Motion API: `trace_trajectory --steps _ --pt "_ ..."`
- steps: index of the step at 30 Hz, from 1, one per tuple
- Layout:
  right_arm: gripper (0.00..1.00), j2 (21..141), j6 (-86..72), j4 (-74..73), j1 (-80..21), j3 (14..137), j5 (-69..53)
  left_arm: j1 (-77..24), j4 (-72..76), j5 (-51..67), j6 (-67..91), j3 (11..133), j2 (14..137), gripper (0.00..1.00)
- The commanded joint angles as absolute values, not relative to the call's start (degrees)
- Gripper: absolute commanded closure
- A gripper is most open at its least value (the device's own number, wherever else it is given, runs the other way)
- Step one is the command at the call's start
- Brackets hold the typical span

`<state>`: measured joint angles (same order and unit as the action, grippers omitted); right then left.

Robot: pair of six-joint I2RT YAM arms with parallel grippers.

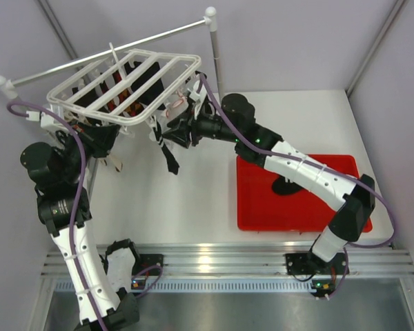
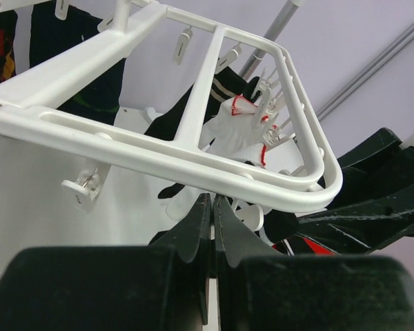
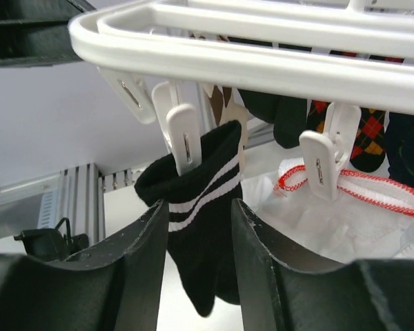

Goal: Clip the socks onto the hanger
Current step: Clamp the sock onto the hanger, then open the clamp at the hanger.

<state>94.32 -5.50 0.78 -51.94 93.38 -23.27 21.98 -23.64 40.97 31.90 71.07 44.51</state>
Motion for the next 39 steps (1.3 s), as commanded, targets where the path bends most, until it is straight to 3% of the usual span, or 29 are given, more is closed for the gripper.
trace_trajectory --steps 1,13,25,39 --pt "0.58 89.66 -4.57 1.76 -51.85 93.78 -23.91 22.06 -20.13 42.54 32.87 70.75 44.21 0.97" --pt "0.63 91.49 -5.81 6.06 -59.31 96.59 -29.62 22.06 -20.21 43.51 34.45 69.96 43.68 1.0" --pt "0.6 99.31 1.47 12.12 -62.84 99.4 -15.31 21.97 -21.71 44.21 35.33 70.58 43.42 1.0" --pt "0.56 103.01 5.27 15.91 -62.84 100.72 -12.39 21.97 -22.94 44.47 35.16 70.75 43.15 1.0"
